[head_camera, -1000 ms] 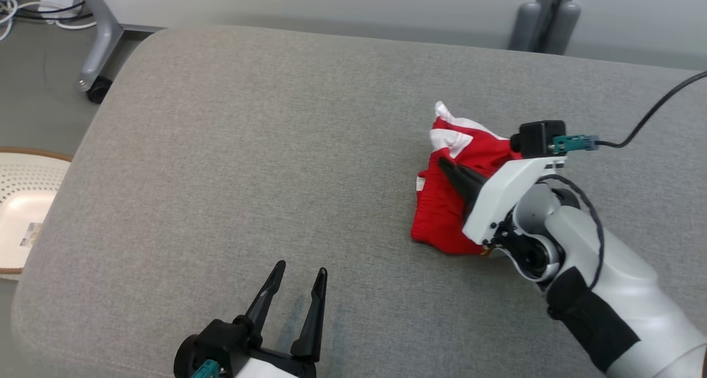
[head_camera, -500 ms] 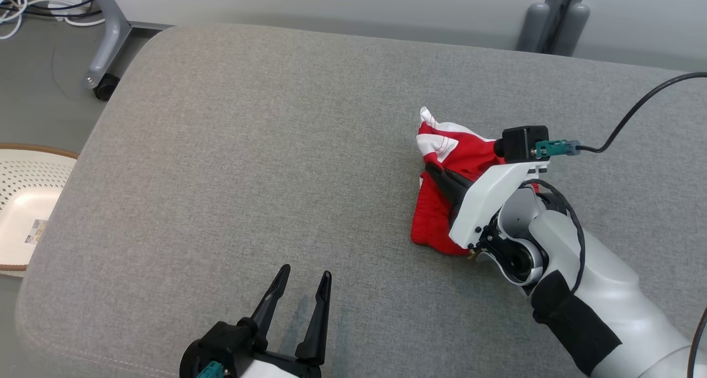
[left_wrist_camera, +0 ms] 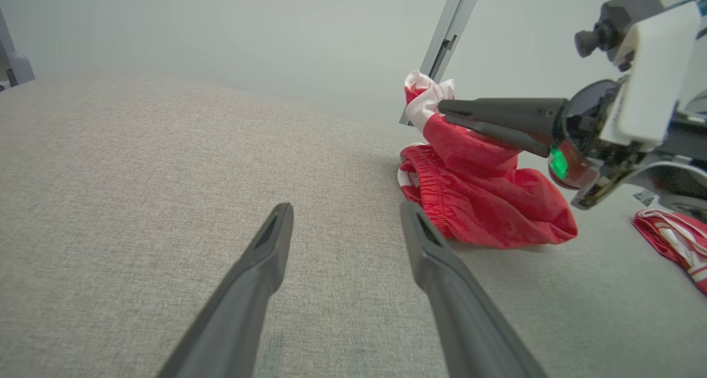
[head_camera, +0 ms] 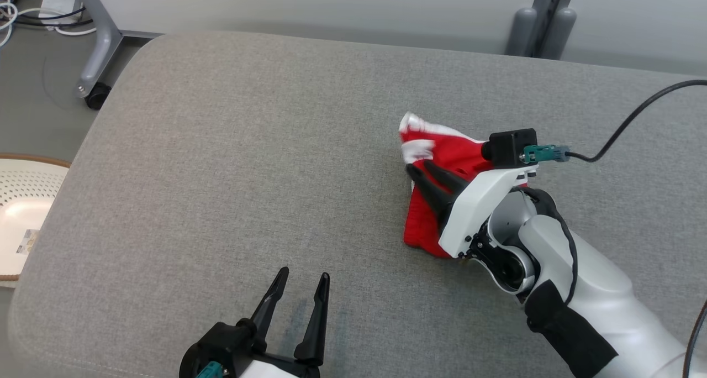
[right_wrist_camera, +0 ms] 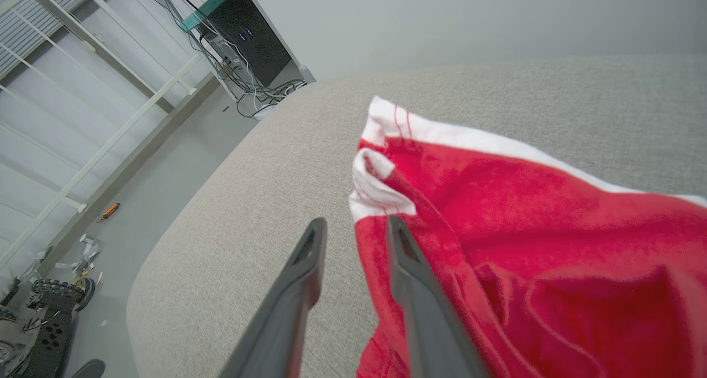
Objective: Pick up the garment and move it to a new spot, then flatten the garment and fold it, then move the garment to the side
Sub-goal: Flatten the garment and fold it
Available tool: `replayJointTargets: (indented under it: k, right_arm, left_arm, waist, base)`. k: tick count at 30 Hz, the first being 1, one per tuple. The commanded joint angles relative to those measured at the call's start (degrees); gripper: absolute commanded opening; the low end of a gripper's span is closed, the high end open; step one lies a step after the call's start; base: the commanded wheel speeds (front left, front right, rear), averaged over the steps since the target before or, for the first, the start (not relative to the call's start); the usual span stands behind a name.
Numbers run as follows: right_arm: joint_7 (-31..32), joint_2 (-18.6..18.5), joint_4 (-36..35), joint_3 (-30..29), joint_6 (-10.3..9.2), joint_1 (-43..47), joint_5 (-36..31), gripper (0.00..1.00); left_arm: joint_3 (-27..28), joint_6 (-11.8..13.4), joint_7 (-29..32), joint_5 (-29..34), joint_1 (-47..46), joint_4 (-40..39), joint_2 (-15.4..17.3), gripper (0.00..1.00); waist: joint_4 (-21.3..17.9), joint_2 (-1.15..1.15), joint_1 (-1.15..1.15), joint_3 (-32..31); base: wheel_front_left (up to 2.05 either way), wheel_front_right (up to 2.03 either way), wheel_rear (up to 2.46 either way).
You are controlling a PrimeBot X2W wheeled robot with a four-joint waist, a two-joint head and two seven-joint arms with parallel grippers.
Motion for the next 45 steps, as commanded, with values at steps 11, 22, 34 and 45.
replayJointTargets:
  k: [11, 22, 34, 45]
  right_arm:
    - [-5.1, -13.2, -12.0, -10.0, 0.03, 4.9, -4.2, 0.9]
    - [-4.0, -13.6, -5.8, -11.4, 0.03, 7.7, -10.9, 0.0]
    - [1.6, -11.8, 0.0, -0.8, 0.03, 2.0, -8.7, 0.0]
    - [2.0, -16.8, -12.5, 12.2, 0.02, 5.3, -2.6, 0.0]
  left_arm:
    - [1.5, -0.3, -0.2, 1.1, 0.6, -0.3, 0.2, 1.0]
    - [0.4, -0.8, -0.2, 0.6, -1.0, 0.3, 0.2, 1.0]
    - [-0.8, -0.5, -0.2, -0.1, -2.1, 1.0, 0.2, 1.0]
    - [0.6, 0.0, -0.2, 0.2, -1.0, 0.3, 0.2, 1.0]
  waist:
    - [-3.0, 0.0, 0.0, -0.1]
    - [-3.1, 0.0, 0.0, 1.6]
    - [-0.2, 0.0, 0.0, 2.4]
    - [-1.7, 0.0, 0.0, 2.0]
  base:
    - [0.0, 0.0, 0.0]
    - [0.0, 0.0, 0.0]
    - [0.0, 0.0, 0.0]
    - [0.0, 0.0, 0.0]
